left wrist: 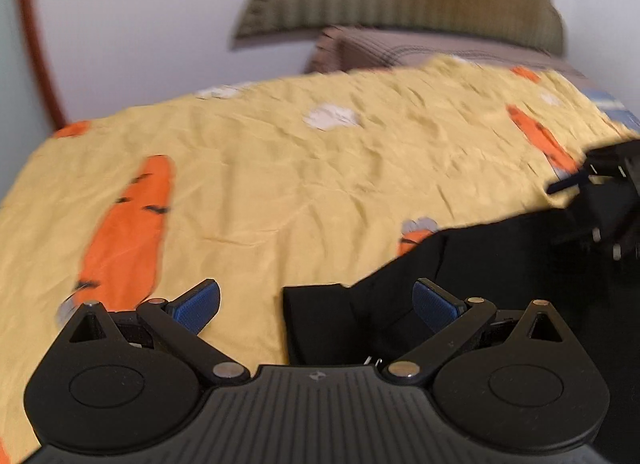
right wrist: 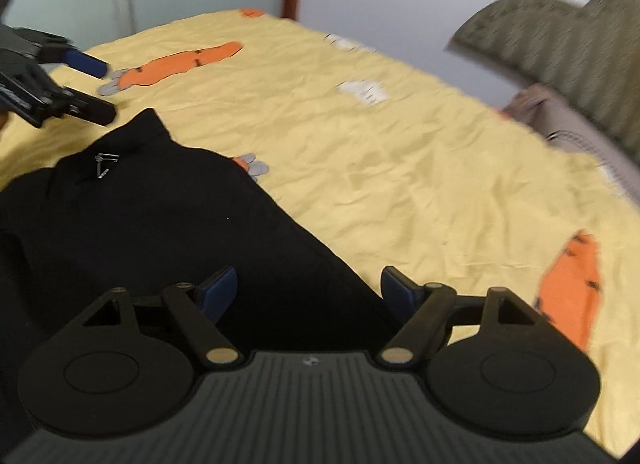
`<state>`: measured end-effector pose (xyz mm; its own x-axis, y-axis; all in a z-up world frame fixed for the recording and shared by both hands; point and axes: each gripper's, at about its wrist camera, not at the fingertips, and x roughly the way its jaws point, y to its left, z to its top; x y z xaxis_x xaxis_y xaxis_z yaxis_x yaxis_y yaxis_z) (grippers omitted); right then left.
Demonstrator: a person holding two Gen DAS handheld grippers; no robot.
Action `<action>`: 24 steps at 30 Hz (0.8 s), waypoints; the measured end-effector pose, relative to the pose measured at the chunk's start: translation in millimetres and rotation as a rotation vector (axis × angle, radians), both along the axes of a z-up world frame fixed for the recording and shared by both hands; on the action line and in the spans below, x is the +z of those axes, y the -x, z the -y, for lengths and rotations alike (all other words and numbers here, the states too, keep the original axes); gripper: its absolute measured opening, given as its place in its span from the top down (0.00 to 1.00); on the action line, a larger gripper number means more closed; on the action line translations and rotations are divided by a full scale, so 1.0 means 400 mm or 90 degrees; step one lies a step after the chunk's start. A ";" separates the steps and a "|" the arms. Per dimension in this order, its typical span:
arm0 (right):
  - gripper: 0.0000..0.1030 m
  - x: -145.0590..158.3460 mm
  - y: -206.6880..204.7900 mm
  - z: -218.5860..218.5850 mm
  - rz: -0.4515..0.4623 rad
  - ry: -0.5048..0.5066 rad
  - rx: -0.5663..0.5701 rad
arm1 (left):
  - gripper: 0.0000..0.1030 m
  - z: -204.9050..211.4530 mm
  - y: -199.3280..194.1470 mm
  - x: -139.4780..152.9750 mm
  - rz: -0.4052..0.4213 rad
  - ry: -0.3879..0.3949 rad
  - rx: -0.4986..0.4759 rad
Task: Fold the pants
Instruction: 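Close the right tool on the trouser waistband while the left tool grips the trousers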
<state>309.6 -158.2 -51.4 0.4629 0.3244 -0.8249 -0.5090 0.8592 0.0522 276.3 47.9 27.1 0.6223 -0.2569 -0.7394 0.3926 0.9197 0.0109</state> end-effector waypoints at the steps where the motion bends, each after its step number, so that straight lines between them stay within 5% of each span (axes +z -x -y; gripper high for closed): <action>1: 0.26 -0.005 -0.020 0.011 -0.012 -0.010 0.003 | 0.00 0.011 -0.011 -0.012 -0.006 -0.016 -0.015; 5: 0.25 -0.020 -0.074 0.059 -0.061 -0.045 0.012 | 0.00 0.046 -0.027 -0.043 0.017 -0.085 -0.025; 9: 0.25 -0.054 -0.107 0.078 -0.101 -0.021 0.023 | 0.00 -0.022 -0.066 -0.058 -0.016 -0.011 0.051; 12: 0.24 -0.079 -0.113 0.089 -0.124 -0.022 0.018 | 0.00 -0.052 -0.090 -0.089 -0.089 0.054 0.050; 15: 0.21 -0.088 -0.107 0.094 -0.122 -0.036 0.014 | 0.01 -0.024 -0.078 -0.100 -0.090 0.043 0.024; 17: 0.29 -0.084 -0.103 0.089 -0.119 -0.036 0.007 | 0.03 -0.013 -0.074 -0.092 -0.090 0.068 0.006; 20: 0.75 -0.068 -0.094 0.076 -0.107 -0.026 0.008 | 0.53 -0.015 -0.078 -0.078 -0.095 0.096 0.027; 21: 0.92 -0.063 -0.091 0.071 -0.102 -0.016 0.002 | 0.54 -0.017 -0.083 -0.080 -0.104 0.093 0.043; 24: 0.95 -0.052 -0.070 0.052 -0.079 0.007 0.001 | 0.65 -0.023 -0.080 -0.075 -0.099 0.097 0.052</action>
<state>337.5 -179.1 -72.3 0.3561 0.3154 -0.8796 -0.5002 0.8594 0.1056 308.2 57.1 -3.1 0.5277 -0.3267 -0.7841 0.3029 0.9348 -0.1856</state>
